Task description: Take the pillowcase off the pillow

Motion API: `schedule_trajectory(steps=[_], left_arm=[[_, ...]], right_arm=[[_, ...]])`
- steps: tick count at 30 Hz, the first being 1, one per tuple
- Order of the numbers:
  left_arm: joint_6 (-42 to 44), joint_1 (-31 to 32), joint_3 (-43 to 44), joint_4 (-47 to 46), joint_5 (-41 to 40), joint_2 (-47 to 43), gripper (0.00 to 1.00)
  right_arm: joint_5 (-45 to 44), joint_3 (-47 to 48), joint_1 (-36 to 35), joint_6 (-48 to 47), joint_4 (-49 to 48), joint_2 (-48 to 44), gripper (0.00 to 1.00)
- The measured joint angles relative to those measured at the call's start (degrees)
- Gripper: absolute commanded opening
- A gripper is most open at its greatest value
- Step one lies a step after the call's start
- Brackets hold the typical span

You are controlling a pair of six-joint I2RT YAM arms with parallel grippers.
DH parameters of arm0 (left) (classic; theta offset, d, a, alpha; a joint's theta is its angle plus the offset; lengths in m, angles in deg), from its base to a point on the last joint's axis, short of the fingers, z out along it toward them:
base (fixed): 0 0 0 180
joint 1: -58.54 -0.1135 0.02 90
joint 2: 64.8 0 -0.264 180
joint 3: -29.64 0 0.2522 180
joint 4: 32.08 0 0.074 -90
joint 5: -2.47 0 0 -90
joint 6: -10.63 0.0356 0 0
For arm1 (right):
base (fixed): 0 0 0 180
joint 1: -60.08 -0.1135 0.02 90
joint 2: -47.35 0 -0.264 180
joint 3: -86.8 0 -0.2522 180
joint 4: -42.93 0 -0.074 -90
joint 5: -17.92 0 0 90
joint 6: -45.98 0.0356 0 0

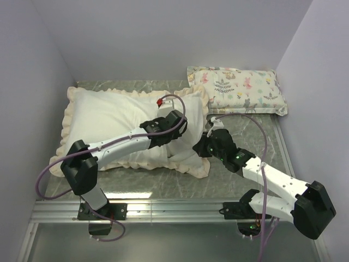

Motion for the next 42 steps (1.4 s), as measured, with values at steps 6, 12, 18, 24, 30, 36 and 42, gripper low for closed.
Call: schedule_trajectory(steps=[6,12,18,24,30,36,42], left_arm=[[2.3,-5.1,1.2,1.4,8.0,-2.9,0.00],[5.1,-11.4,2.7,3.6,12.5,-6.5,0.00],[6.6,-14.5,2.7,4.7,16.9,-8.7,0.00],[6.8,-15.6,2.7,5.6,18.9,-10.4,0.01],[6.3,-17.0,2.8,7.6,19.7,-10.8,0.00],[6.1,-17.4,2.8,7.9,19.7,-10.9,0.00],[5.3,-17.4,2.8,8.6,19.8,-10.9,0.00]], right_arm=[[-1.9,-0.4,0.0,1.9,-3.1,-1.4,0.00],[-3.4,-1.2,1.2,2.9,-4.1,-1.8,0.00],[-0.6,-2.3,4.4,3.9,-6.6,-1.1,0.00],[2.7,-2.6,5.0,5.1,-12.2,6.1,0.00],[0.1,-4.7,-2.1,7.3,-17.0,6.9,0.11],[-1.6,-10.0,-4.9,9.3,-21.1,3.9,0.55],[-1.9,-14.5,-8.7,10.2,-25.8,-0.3,0.25]])
